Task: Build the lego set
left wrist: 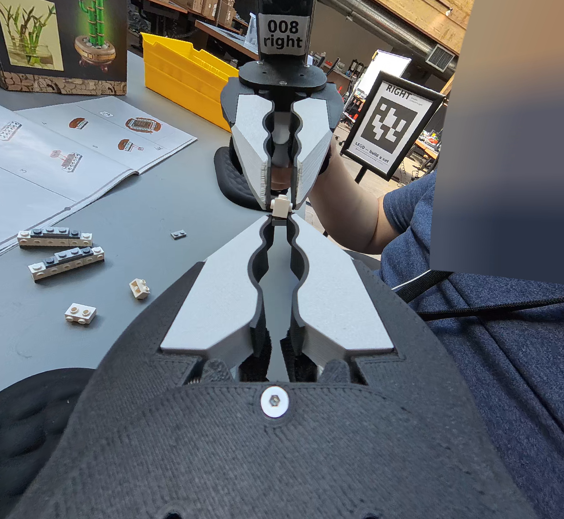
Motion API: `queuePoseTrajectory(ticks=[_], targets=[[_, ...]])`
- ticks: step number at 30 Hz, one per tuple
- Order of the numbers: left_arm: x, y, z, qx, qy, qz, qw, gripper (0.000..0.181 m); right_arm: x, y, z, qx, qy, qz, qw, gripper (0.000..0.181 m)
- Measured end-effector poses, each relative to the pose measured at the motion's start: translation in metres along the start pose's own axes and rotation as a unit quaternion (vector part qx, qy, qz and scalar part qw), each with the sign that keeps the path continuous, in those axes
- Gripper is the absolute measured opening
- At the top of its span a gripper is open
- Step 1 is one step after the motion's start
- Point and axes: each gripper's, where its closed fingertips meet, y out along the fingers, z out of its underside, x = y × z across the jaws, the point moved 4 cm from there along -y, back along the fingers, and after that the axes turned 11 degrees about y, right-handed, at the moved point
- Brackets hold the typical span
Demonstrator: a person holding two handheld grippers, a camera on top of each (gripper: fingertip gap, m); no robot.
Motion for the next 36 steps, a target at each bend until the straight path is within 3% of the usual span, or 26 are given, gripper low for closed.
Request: queuePoseTrajectory(ticks=[7, 14, 18, 20, 23, 25, 28, 32, 36], targets=[[-0.003, -0.001, -0.007, -0.02, 0.015, -0.002, 1.0, 0.005, 0.004, -0.001, -0.006, 0.003, -0.005, -0.002, 1.0, 0.015], [-0.004, -0.003, -0.011, -0.042, 0.011, 0.005, 0.999, 0.005, 0.006, -0.002, -0.012, -0.014, -0.023, 0.003, 1.0, 0.031], [-0.003, -0.008, -0.015, -0.062, -0.009, 0.014, 0.998, 0.006, 0.022, -0.01, -0.023, -0.074, -0.125, 0.005, 0.989, 0.045], [-0.002, -0.011, -0.017, -0.075, -0.027, 0.021, 0.997, 0.006, 0.033, -0.012, -0.018, -0.089, -0.255, 0.05, 0.962, 0.054], [0.0, -0.012, -0.02, -0.089, -0.056, 0.024, 0.994, 0.005, 0.031, -0.009, -0.011, -0.07, -0.437, 0.204, 0.873, 0.058], [0.003, -0.011, -0.02, -0.09, -0.073, 0.016, 0.993, 0.005, 0.029, -0.003, -0.006, -0.047, -0.513, 0.274, 0.812, 0.057], [0.005, -0.007, -0.02, -0.088, -0.098, 0.004, 0.991, 0.005, 0.023, 0.007, -0.002, -0.019, -0.573, 0.34, 0.746, 0.057], [0.005, 0.0, -0.017, -0.073, -0.098, -0.022, 0.992, 0.005, 0.018, 0.015, -0.002, -0.003, -0.592, 0.385, 0.708, 0.044], [0.003, 0.003, -0.019, -0.076, -0.099, -0.027, 0.992, 0.005, 0.014, 0.016, -0.002, 0.004, -0.574, 0.394, 0.718, 0.036]])
